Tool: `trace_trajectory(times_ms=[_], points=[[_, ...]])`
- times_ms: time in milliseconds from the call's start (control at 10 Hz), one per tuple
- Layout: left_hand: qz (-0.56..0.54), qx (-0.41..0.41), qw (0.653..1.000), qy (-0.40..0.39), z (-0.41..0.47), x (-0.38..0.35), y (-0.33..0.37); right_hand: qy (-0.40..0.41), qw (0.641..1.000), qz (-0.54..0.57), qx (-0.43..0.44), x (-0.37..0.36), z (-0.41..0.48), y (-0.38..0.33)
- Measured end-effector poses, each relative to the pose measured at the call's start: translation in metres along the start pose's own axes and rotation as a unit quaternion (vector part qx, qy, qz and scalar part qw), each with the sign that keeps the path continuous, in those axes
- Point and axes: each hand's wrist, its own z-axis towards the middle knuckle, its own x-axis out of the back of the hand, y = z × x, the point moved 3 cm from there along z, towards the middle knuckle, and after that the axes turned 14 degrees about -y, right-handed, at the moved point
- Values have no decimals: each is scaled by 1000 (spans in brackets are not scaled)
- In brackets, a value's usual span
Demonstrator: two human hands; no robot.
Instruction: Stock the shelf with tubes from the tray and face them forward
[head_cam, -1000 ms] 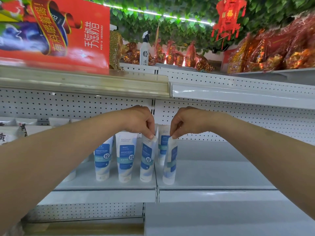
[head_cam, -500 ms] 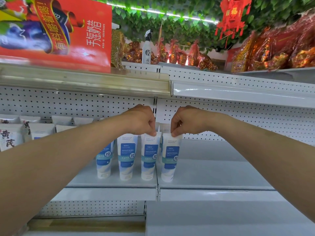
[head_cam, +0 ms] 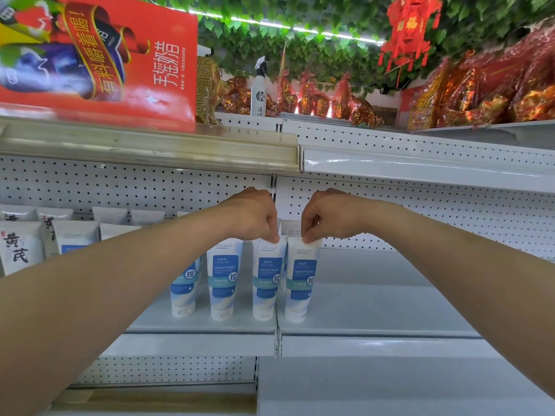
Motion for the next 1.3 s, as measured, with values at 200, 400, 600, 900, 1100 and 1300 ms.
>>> trace_trajectory(times_ms=[200, 400, 600, 900, 1100, 1300], points=[[-2, 1, 1000, -11, -1, 1, 0, -2, 1000, -9, -3, 0, 1, 2], [-13, -6, 1000, -8, -2, -1, -2, 0, 1000, -2, -10, 0, 2, 0], [-15, -9, 1000, 4, -3, 0, -6, -2, 1000, -2, -10, 1, 2, -1], [-36, 28, 999, 15, -10, 10, -20, -9, 1000, -13, -21, 7, 0, -4], [-10, 32, 998, 55, -29, 27, -30, 63, 996, -42, -46, 19, -10, -28], [31, 26, 997, 67, -73, 26, -51, 78, 989, -64, -107, 12, -32, -79]])
